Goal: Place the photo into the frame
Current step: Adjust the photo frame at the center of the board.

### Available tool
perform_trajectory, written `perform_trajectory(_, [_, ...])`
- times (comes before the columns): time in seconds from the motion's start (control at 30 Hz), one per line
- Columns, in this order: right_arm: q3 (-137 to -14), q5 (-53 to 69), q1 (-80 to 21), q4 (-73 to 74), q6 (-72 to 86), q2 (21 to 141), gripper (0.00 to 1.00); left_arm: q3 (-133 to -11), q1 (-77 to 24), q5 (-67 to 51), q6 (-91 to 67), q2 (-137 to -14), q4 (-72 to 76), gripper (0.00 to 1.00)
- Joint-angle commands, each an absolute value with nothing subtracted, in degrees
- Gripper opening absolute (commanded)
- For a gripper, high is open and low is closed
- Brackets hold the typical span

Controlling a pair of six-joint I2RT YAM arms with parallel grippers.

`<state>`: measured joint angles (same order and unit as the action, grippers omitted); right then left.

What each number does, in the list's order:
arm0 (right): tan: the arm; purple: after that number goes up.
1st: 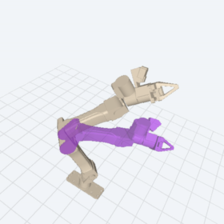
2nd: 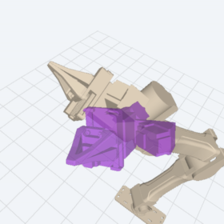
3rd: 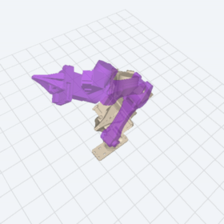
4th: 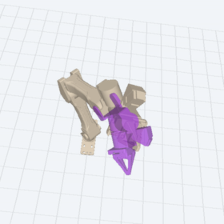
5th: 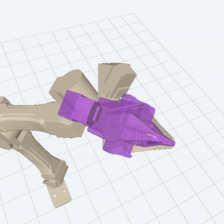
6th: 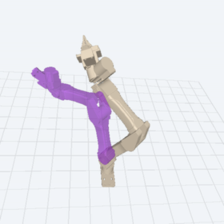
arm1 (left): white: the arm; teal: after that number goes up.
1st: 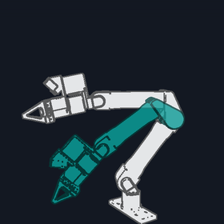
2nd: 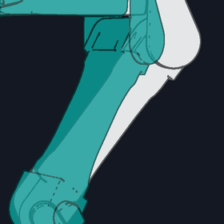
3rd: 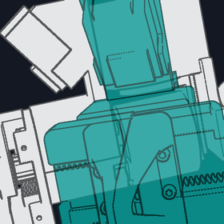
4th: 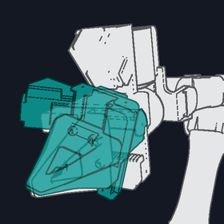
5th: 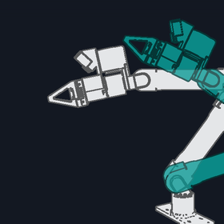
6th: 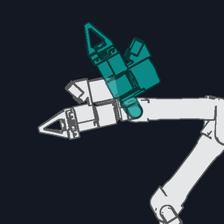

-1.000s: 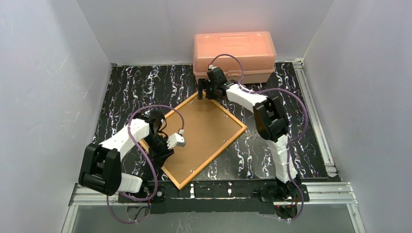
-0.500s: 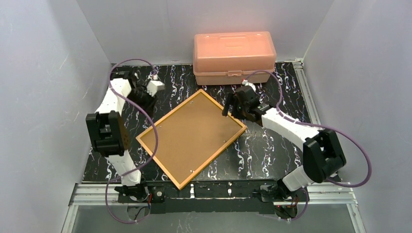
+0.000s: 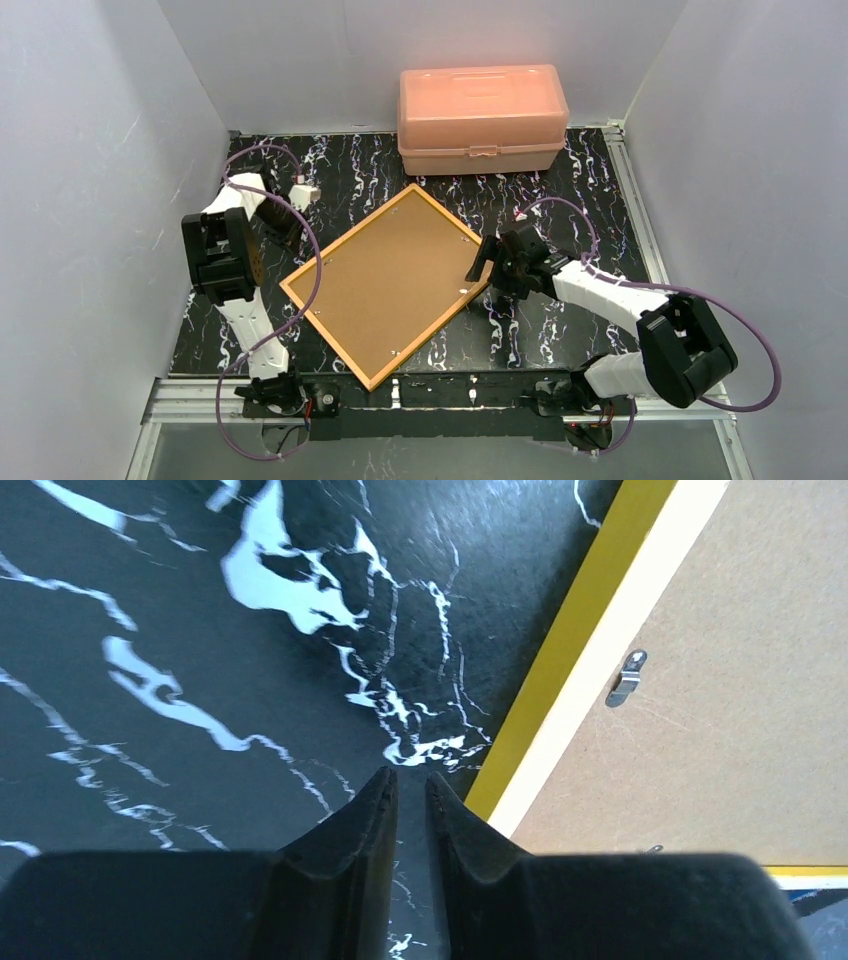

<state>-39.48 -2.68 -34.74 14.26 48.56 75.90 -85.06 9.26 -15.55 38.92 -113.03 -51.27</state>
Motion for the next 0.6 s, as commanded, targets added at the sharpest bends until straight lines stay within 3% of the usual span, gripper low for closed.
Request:
perform_trajectory(0.0, [-39.17,0.53,-33.81,6.84,51.41,77.22,0.99,-81.34,9.14,-16.85,38.85,-110.67,-51.33,0.14])
perform_trajectory(0.2, [-37.27,7.61,-29.16,-6.01,53.29,81.55,0.99,-77.58,9.14,-21.71,41.14,-108.74,-54.29,0.12])
perform_trajectory(0.57, [-47.05,7.47,-25.82,-3.08,47.42,89.26,0.99,-67.84,8.54,-25.75,44.91,-105.02,-56.71,0.08])
